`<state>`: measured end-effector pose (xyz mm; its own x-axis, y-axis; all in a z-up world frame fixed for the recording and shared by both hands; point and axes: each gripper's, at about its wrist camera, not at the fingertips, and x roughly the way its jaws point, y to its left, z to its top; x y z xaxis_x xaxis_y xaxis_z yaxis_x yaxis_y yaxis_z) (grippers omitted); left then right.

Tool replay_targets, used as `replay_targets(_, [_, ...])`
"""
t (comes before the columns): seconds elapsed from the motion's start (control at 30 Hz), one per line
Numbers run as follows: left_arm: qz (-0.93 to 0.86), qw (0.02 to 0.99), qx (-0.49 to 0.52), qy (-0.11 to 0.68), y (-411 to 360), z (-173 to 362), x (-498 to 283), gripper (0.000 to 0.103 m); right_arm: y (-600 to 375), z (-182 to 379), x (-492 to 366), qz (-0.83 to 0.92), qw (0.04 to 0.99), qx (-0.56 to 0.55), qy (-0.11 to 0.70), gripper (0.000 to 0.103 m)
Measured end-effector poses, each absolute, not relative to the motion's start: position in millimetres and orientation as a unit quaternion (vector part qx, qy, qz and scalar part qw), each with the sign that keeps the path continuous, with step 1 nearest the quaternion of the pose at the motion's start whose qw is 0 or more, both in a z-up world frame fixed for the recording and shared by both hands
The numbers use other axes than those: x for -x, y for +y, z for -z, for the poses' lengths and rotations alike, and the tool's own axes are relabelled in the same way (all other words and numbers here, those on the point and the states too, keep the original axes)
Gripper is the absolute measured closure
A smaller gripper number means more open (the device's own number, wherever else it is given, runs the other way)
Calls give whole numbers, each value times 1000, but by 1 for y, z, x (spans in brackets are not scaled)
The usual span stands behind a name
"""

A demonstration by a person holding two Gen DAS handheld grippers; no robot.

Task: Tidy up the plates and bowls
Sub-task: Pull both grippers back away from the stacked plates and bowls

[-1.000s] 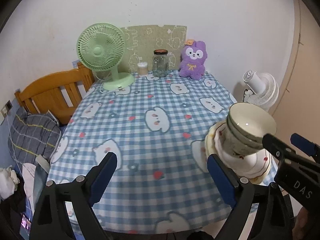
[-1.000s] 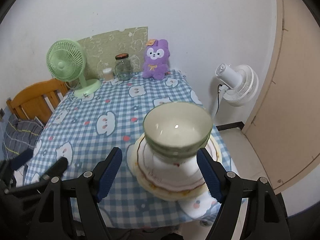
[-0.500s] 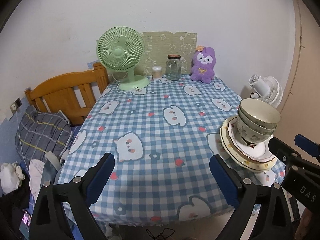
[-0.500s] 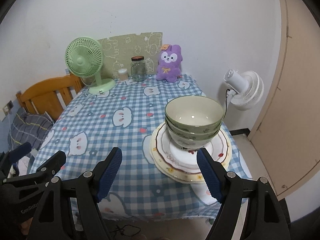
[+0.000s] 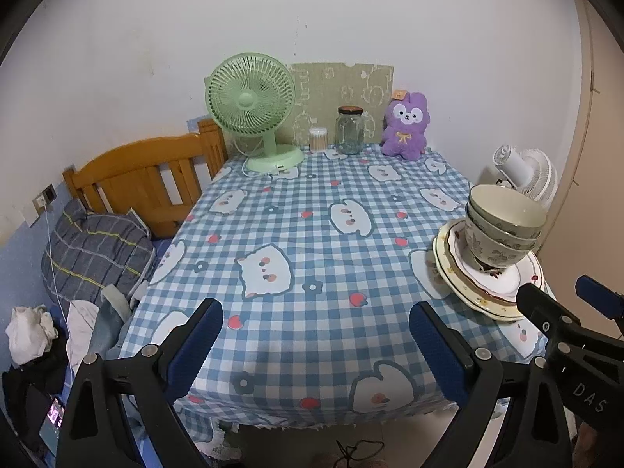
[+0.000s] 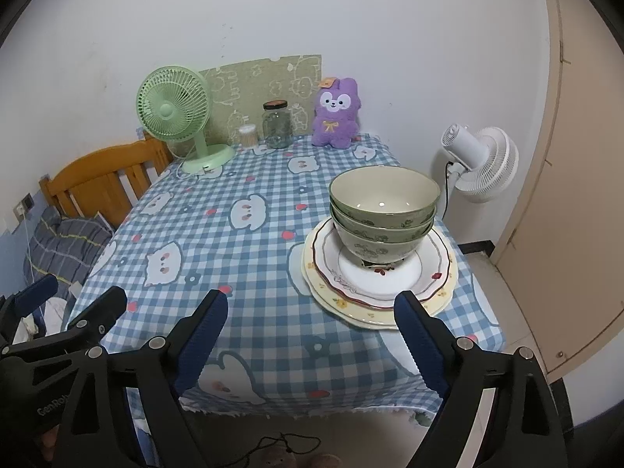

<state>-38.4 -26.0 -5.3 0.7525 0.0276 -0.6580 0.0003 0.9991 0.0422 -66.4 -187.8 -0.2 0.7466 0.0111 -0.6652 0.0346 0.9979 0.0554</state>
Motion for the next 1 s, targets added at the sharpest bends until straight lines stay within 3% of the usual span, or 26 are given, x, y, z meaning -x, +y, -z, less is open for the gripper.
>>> replay_targets(1.0, [-4, 935, -4, 355, -20, 8, 32, 5, -181, -3, 59, 2, 937, -25, 348, 13])
